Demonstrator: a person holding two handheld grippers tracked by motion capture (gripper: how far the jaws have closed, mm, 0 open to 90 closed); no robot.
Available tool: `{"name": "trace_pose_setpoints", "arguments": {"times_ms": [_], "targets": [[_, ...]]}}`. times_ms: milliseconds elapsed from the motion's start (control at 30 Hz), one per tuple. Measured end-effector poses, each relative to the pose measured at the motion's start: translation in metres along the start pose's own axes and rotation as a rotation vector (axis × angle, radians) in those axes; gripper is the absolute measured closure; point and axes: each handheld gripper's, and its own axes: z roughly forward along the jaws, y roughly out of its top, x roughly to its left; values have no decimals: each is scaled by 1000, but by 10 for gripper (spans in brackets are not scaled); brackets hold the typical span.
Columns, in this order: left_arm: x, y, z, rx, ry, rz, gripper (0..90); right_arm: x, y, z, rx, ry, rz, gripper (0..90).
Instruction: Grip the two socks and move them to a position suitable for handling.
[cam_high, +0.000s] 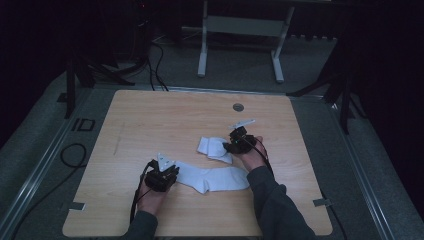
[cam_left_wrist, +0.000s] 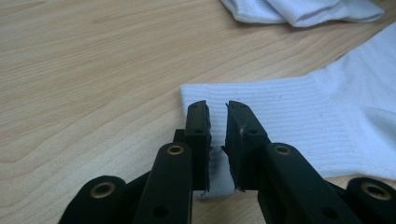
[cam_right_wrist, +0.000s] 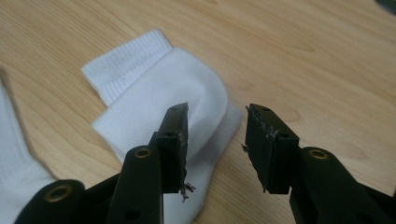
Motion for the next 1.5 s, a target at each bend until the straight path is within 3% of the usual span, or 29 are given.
{"name": "trace_pose_setpoints", "arguments": {"times_ms": [100,233,300,500,700,900,1167,1500], "targets": [[0,0,-1,-5,0,1,788,0,0,8,23,11,10,602],[0,0,-1,-9,1,-1,787,3,0,16,53,41,1,818],[0,0,-1,-9,1,-1,787,7,-1,19,69,55,-23,878],[0,0,-1,-7,3,1,787,22,-3,21,75,73,-40,881],[0,0,0,-6,7,6,787,38,-4,20,52,120,-17,882],[0,0,0,-5,13,8,788,49,3,5,4,158,-37,884],[-1,0,1,-2,13,13,788,48,14,-21,-74,164,-33,885],[0,0,1,1,13,15,788,33,16,-45,-130,146,-2,884]]}}
